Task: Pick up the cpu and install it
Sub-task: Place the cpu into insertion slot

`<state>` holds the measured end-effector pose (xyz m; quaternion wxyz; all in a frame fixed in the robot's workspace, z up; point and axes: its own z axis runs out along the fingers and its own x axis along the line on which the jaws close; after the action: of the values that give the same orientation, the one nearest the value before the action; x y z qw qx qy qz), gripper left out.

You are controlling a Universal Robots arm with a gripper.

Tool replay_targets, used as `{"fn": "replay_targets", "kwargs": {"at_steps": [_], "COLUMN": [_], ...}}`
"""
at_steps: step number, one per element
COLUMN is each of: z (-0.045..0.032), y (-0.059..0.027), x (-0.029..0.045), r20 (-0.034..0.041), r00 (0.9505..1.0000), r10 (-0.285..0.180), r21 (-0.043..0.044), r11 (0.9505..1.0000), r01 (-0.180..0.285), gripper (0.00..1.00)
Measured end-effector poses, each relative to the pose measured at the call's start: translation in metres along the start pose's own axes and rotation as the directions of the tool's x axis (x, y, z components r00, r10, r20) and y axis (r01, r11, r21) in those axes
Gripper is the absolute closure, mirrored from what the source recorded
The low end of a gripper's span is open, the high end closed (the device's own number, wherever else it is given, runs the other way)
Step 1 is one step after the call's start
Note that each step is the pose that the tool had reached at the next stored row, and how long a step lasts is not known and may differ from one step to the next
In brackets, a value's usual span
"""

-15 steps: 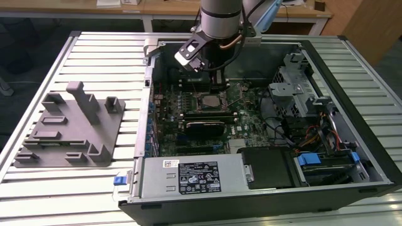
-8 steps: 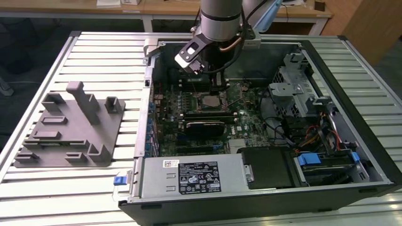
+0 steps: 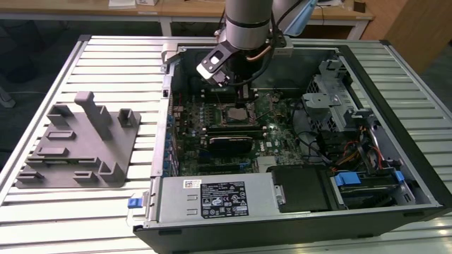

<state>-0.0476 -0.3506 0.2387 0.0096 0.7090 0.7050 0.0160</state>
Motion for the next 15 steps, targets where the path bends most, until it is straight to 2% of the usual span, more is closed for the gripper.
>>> {"fn": "replay_targets", "kwargs": {"at_steps": [4, 15], "z": [0.0028, 0.0121], "y": [-0.0001, -0.0004], "x": [0.0, 0.0018], "r20": [-0.012, -0.0129], "r00": [0.9999, 0.9999], "r10": [0.001, 0.001], "r21": [0.0012, 0.0033], "r11": [1.0, 1.0], "r01": [-0.001, -0.001], "gripper": [0.89, 0.89]}}
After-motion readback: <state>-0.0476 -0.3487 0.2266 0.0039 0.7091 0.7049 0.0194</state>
